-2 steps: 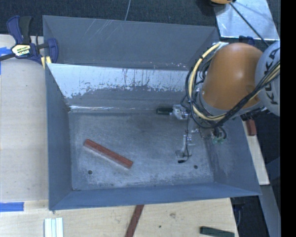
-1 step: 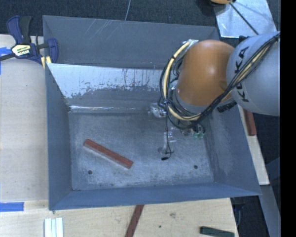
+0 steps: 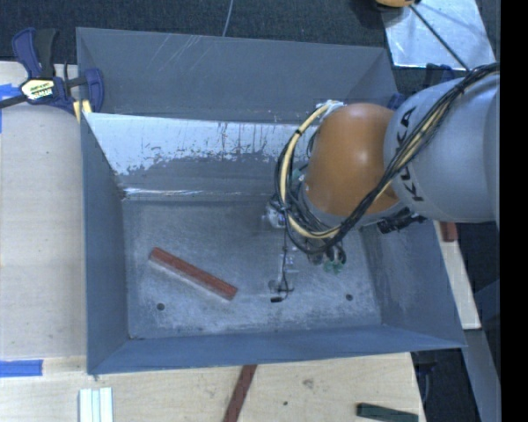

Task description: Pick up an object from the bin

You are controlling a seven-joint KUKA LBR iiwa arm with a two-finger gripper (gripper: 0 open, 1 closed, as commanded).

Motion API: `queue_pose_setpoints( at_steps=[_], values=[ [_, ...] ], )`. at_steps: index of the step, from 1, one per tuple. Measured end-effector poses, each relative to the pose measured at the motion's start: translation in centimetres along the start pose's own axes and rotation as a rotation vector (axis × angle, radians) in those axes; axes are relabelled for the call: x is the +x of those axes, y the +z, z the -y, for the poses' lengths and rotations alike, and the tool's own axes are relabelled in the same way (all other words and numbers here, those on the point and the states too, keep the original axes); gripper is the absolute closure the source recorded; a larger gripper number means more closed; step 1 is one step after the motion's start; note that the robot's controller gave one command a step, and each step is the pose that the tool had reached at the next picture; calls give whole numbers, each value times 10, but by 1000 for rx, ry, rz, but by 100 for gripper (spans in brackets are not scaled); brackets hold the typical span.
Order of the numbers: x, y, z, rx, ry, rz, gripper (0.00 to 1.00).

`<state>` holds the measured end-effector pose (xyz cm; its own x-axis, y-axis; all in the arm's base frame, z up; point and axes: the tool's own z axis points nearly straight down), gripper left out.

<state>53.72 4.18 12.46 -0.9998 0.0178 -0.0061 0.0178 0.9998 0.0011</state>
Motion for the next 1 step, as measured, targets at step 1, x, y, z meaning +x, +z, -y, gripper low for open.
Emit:
queue_pose_setpoints(
  at_steps=[1],
  values=[
    [-3, 3, -24, 2, 184, -6, 0]
  ],
)
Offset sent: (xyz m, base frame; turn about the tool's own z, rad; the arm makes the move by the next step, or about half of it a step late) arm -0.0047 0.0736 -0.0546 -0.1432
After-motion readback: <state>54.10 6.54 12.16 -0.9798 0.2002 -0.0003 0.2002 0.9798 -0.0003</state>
